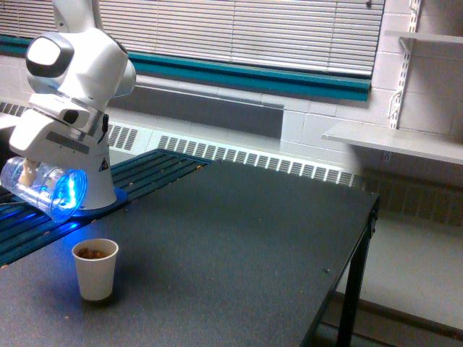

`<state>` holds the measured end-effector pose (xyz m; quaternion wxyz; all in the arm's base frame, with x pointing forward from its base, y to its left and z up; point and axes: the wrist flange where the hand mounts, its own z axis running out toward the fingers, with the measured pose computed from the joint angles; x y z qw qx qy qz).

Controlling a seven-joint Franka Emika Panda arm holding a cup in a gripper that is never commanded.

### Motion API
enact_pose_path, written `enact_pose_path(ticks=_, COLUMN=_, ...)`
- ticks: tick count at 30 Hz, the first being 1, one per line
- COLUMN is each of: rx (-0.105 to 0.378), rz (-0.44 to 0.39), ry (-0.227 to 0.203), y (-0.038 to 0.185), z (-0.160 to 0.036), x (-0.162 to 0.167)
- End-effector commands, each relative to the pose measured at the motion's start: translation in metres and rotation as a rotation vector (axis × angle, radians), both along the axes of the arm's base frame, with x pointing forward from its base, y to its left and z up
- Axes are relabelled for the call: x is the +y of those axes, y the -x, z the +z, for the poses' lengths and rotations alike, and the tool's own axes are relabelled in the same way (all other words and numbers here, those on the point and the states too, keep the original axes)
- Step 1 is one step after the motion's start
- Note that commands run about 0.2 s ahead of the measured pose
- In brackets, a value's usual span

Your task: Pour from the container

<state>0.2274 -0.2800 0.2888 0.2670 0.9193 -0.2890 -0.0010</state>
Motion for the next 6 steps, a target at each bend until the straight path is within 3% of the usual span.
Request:
enact_pose_path(ticks=1, rx=0.004, rz=0.015, ry=-0.014, y=-0.0023, z=-0.0003, x=0.0073)
enact_pose_path(ticks=6, rx=-0.009, rz=0.008, ry=-0.024, y=-0.0032, z=-0.0003, x=0.0101)
